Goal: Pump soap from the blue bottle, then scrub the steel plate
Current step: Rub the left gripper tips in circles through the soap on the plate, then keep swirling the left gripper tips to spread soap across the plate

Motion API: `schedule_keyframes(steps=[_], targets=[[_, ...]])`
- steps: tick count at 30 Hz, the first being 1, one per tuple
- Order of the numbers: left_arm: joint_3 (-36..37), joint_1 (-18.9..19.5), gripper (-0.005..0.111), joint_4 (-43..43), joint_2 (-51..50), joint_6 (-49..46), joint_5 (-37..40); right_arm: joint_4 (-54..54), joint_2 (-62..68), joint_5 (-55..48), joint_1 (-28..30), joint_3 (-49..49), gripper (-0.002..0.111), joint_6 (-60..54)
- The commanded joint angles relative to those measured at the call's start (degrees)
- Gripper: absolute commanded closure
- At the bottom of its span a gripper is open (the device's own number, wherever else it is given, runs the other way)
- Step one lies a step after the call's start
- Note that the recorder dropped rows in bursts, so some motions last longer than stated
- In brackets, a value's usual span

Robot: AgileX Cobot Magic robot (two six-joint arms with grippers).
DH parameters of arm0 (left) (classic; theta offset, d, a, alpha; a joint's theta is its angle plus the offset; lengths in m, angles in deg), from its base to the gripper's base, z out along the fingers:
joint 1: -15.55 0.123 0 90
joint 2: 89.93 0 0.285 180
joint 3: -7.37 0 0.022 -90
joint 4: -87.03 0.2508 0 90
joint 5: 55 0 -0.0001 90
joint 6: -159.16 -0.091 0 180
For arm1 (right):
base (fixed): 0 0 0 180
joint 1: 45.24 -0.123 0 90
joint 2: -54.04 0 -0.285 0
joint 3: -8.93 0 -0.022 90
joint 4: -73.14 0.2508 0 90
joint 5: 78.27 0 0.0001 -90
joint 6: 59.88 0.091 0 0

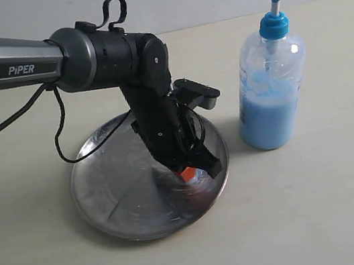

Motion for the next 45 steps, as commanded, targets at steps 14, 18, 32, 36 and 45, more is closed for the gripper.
schedule_keyframes(steps=[14, 18, 32, 36, 45], targets=[[0.28, -0.38, 0.107, -6.44, -0.70, -0.90, -10.52, -0.34, -0.45, 0.68, 0.02, 0.24, 0.108, 0.12], [0.28, -0.26, 0.107, -2.53, -1.09, -0.54, -10.09, -0.34, -0.45, 0.68, 0.02, 0.24, 0.108, 0.12], [0.28, 0.44, 0.107, 10.01, -1.09, 2.94, 0.26, -0.34, -0.45, 0.68, 0.02, 0.24, 0.108, 0.12], [0.28, 0.15, 0.107, 8.24, -1.09, 2.94, 1.57, -0.34, -0.45, 0.68, 0.02, 0.24, 0.108, 0.12], [0.28, 0.15, 0.107, -3.27, -1.09, 2.24, -1.61, -0.34, -0.45, 0.68, 0.02, 0.24, 0.108, 0.12]])
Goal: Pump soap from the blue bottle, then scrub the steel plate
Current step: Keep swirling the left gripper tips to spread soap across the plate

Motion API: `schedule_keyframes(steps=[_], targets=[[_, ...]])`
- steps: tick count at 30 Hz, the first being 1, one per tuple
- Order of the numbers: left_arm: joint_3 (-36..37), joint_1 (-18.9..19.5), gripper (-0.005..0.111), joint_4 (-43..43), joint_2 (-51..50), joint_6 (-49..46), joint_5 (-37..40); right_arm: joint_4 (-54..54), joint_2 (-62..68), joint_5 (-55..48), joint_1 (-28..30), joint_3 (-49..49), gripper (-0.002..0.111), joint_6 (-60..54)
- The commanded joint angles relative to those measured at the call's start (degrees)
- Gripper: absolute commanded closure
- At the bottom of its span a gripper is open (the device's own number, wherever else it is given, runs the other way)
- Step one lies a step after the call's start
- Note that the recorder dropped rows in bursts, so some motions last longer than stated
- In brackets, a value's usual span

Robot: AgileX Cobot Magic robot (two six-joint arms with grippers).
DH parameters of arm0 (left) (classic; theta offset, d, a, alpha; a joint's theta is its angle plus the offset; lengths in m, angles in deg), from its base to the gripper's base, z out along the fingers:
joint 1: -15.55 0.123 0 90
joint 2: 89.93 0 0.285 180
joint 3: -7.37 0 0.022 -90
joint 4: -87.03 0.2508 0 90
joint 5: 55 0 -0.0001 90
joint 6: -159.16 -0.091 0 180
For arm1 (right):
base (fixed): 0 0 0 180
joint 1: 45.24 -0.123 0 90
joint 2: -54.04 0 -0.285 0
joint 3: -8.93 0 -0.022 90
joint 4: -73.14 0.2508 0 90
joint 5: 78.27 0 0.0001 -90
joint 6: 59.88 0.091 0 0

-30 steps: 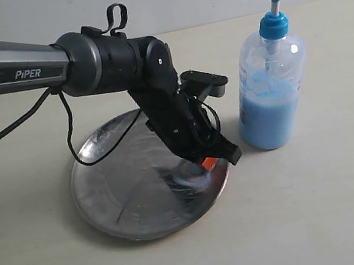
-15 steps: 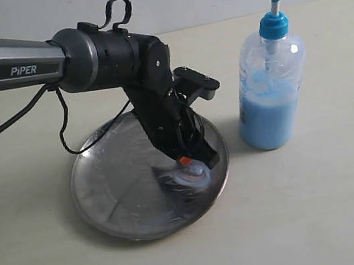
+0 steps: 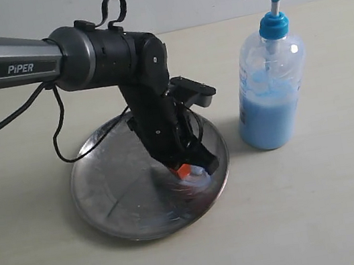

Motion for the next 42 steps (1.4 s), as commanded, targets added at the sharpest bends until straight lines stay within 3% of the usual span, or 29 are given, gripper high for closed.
schedule_keyframes(steps=[1, 7, 13, 28, 42], targets=[[0.66, -0.06, 0.107, -6.31, -0.96, -0.24, -2.75, -0.34, -0.45, 0.68, 0.02, 0.24, 0.108, 0.12], [0.66, -0.06, 0.107, -8.84, -0.96, -0.24, -7.34, -0.23, -0.45, 0.68, 0.02, 0.24, 0.108, 0.12], [0.66, -0.06, 0.107, -3.07, -0.99, -0.24, -8.26, -0.23, -0.45, 0.68, 0.02, 0.24, 0.108, 0.12], [0.66, 0.18, 0.107, 8.37, -0.99, 1.86, -2.37, -0.23, -0.45, 0.68, 0.02, 0.24, 0.108, 0.12], [0.66, 0.06, 0.107, 3.67, -0.99, 1.50, 4.76, -0.23, -0.45, 0.68, 0.02, 0.24, 0.108, 0.12]])
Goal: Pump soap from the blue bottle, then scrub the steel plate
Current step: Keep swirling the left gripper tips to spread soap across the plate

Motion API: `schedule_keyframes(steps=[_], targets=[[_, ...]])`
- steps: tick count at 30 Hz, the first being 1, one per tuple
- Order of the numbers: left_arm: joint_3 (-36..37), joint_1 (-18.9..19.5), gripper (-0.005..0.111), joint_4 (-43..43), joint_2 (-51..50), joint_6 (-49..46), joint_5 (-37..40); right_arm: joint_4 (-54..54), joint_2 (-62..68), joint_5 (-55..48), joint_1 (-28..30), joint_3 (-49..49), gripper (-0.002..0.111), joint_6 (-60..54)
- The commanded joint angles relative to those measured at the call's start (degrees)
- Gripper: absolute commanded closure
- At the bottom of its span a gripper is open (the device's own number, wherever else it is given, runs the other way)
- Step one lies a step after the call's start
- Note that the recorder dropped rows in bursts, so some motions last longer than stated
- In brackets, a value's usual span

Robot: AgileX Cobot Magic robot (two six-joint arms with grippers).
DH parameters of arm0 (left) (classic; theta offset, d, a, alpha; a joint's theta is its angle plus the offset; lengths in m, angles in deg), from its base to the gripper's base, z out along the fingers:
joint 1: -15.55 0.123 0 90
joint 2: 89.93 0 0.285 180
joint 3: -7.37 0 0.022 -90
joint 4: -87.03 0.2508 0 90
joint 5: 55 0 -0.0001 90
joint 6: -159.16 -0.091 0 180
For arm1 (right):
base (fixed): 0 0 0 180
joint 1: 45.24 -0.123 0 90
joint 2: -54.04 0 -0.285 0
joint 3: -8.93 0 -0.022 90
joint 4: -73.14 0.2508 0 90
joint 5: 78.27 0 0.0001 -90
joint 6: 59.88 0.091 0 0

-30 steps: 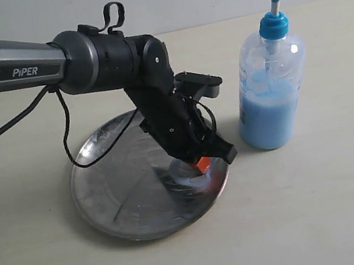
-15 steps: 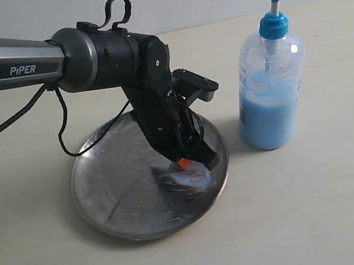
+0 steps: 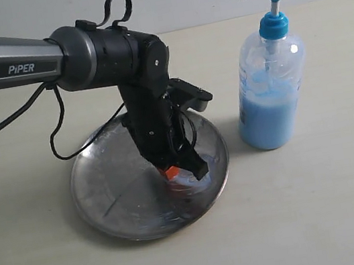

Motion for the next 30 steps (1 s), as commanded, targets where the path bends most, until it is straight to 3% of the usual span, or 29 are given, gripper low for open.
schedule_keyframes(steps=[1, 7, 14, 21, 30], targets=[[0.64, 0.17, 0.107, -5.60, -0.99, -0.68, 1.94, -0.23, -0.45, 0.68, 0.02, 0.24, 0.108, 0.12], [0.64, 0.17, 0.107, -17.74, -0.99, -6.24, -1.25, -0.23, -0.45, 0.68, 0.02, 0.24, 0.108, 0.12], [0.64, 0.17, 0.107, -18.19, -0.99, -6.24, -11.27, -0.23, -0.45, 0.68, 0.02, 0.24, 0.108, 0.12], [0.64, 0.28, 0.107, -10.10, -0.99, -4.39, -14.23, -0.23, -0.45, 0.68, 0.02, 0.24, 0.108, 0.12], [0.64, 0.28, 0.107, 0.90, -0.99, -2.27, -7.46, -0.24, -0.45, 0.30, 0.02, 0.24, 0.108, 0.12]])
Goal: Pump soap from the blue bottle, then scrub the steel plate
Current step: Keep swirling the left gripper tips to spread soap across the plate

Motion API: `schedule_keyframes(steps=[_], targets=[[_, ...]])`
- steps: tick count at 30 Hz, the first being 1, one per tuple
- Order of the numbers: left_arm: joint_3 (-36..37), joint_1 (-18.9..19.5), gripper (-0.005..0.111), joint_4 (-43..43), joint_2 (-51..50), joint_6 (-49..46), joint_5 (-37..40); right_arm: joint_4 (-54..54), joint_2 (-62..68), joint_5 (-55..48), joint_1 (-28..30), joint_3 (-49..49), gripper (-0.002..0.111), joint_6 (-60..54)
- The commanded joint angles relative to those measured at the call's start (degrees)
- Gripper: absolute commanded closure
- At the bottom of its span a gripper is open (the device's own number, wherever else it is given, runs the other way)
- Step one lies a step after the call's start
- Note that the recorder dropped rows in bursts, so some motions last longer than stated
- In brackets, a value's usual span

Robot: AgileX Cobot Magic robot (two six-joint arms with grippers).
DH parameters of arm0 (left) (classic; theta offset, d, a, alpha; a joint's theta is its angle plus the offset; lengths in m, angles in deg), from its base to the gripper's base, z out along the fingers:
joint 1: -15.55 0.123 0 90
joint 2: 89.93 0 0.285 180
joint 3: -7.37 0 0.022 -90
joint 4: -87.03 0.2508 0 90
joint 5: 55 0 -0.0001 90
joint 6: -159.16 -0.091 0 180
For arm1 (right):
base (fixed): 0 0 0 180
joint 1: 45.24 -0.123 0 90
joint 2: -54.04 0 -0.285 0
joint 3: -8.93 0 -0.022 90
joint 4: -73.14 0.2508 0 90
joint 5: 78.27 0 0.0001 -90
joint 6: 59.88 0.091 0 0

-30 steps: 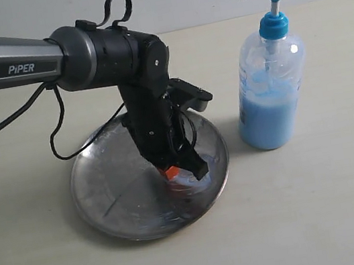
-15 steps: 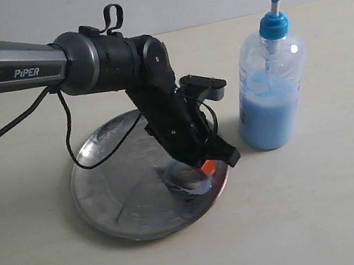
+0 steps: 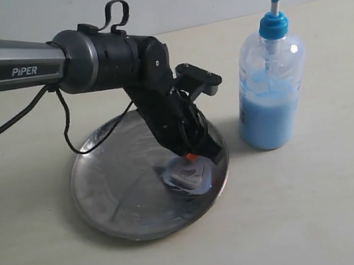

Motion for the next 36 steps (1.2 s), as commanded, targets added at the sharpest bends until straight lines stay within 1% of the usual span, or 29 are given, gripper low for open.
schedule_keyframes(steps=[1, 4, 9, 15, 31, 36], targets=[[0.51, -0.05, 0.107, 6.93, -0.51, 1.42, 5.53, -0.24, -0.45, 0.30, 0.02, 0.24, 0.108, 0.12], [0.51, -0.05, 0.107, 9.27, -0.11, 2.17, 7.34, -0.24, -0.45, 0.30, 0.02, 0.24, 0.108, 0.12], [0.51, -0.05, 0.107, 10.80, 1.95, 2.60, 6.84, -0.24, -0.45, 0.30, 0.02, 0.24, 0.108, 0.12], [0.51, -0.05, 0.107, 11.19, 3.56, 3.34, 5.66, -0.24, -0.45, 0.30, 0.02, 0.24, 0.108, 0.12], [0.51, -0.15, 0.107, 11.06, 1.14, 6.43, 5.66, -0.24, -0.45, 0.30, 0.02, 0.24, 0.108, 0.12], [0.51, -0.15, 0.107, 10.44, 1.14, 6.55, 7.19, -0.24, -0.45, 0.30, 0.02, 0.24, 0.108, 0.12]])
